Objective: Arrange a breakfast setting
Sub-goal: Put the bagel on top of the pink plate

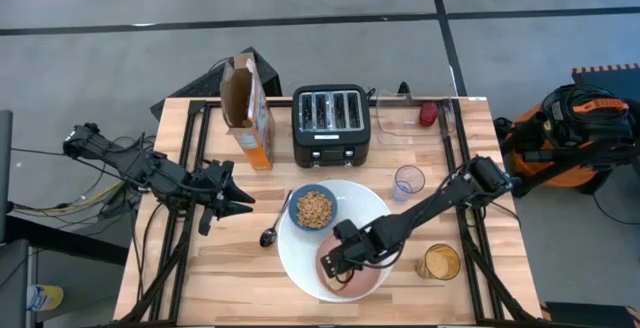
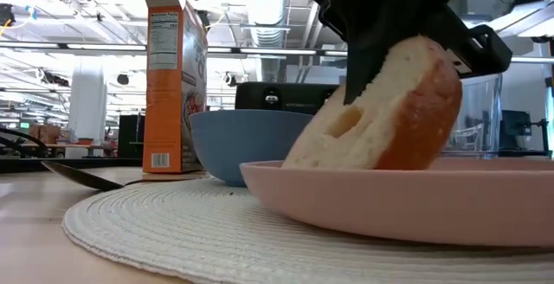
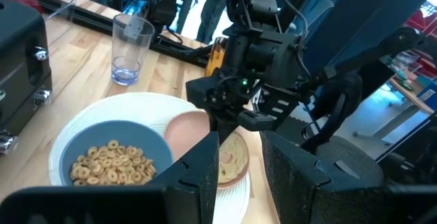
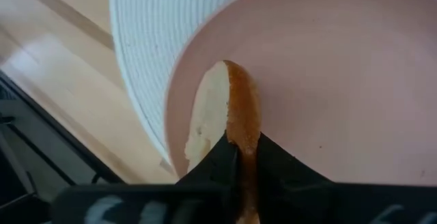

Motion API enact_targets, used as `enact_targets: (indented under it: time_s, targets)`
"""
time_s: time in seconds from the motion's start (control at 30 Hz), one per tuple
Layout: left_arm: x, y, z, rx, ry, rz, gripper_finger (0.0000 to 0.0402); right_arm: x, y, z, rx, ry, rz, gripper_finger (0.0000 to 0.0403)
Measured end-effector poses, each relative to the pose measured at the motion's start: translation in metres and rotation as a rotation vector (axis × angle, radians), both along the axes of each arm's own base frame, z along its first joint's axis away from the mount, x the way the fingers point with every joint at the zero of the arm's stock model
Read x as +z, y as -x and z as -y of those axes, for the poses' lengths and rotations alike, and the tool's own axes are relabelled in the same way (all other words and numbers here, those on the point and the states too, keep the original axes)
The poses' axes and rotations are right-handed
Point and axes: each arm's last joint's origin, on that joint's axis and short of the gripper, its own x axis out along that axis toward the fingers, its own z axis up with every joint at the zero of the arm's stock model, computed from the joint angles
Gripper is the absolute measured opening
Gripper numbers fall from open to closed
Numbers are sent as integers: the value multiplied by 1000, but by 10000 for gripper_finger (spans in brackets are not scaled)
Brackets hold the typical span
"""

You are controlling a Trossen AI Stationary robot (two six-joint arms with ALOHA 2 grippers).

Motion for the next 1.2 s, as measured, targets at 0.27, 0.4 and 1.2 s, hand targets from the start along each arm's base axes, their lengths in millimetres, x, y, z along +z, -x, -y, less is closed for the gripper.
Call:
enact_targets:
  time_s: [0.27,0.4,1.2]
  targets:
    - [0,0,0,0,1,-1,100,0,-1,4,15,12,-1,65]
    - [0,0,0,0,1,-1,100,0,-2,4,28,18,1,76]
    - [-3,21,-5,-165,-116,-34,100,-2,1,11,47,-15,-73,207]
